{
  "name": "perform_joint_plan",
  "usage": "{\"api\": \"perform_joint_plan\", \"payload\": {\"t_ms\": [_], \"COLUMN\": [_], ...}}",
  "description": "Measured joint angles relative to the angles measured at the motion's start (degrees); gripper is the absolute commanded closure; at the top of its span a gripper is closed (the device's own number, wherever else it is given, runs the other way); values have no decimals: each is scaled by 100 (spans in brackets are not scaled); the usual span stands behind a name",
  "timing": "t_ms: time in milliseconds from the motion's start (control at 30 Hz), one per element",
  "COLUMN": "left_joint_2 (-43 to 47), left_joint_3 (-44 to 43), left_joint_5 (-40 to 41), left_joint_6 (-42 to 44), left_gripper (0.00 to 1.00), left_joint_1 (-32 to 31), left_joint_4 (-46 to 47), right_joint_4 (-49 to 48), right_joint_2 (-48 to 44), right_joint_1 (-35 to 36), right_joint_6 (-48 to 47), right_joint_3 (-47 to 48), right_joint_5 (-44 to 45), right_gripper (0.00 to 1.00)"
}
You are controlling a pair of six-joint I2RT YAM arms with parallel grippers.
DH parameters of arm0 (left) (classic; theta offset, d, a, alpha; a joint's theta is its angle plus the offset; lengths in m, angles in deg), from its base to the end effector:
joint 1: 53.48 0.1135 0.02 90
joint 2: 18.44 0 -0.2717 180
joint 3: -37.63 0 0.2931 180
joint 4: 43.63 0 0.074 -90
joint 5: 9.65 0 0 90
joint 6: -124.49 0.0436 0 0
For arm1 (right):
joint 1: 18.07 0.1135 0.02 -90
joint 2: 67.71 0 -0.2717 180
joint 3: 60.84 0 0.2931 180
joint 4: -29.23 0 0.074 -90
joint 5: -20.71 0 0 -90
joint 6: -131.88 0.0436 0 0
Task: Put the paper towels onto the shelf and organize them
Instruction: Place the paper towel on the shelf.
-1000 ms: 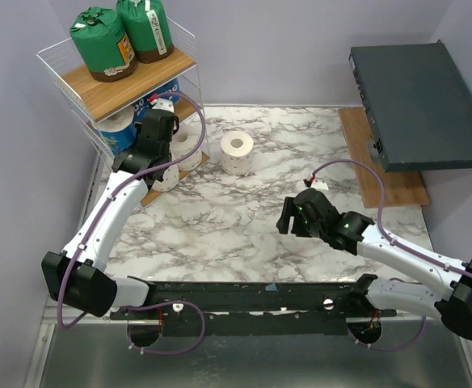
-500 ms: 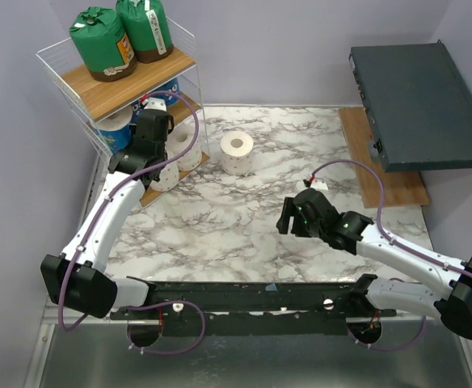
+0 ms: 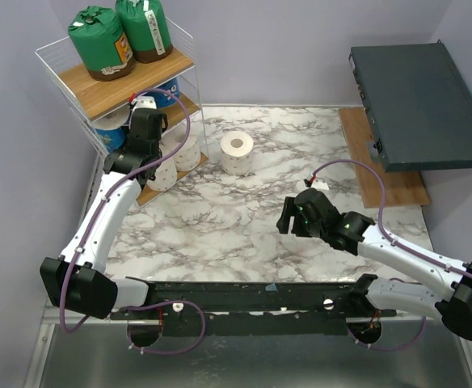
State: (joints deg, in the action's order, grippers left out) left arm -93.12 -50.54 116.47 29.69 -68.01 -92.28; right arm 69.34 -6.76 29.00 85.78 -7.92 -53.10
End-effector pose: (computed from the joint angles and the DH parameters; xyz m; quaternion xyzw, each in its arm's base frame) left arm 0.3187 -0.0560 0.3810 -0.0707 0.8530 0.1978 0.4778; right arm 0.1830 0.1789 0.2238 0.0247 0.9257 0.1600 0.3417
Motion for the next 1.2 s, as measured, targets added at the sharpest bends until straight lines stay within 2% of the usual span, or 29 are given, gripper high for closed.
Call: {"api": "perform_joint_plan", "payload": {"t_ms": [433, 567, 1067, 1133, 1200], "left_joint_2": [280, 501, 1488, 1716, 2144], "left_joint_3": [96, 133, 608, 649, 863], "left_joint_5": [-138, -302, -638, -748, -914], "left_joint_6": [-151, -245, -321, -348, -422], "left_gripper": [100, 95, 53, 38, 28], "left_joint_1": [116, 72, -1008, -1137, -1255], "left_joint_4": [-39, -98, -326, -339, -295], "right_joint_4": [0, -2, 44, 13, -92], "right_joint_2": [-9, 0, 136, 186, 308], "right_joint_1": [0, 0, 0, 0, 0], "right_joint_6": [0, -2, -48, -72, -105], "right_joint_3": [0, 0, 315, 463, 654], "right_joint_5": [0, 0, 70, 94, 111], "right_gripper": [23, 23, 23, 23, 23]}}
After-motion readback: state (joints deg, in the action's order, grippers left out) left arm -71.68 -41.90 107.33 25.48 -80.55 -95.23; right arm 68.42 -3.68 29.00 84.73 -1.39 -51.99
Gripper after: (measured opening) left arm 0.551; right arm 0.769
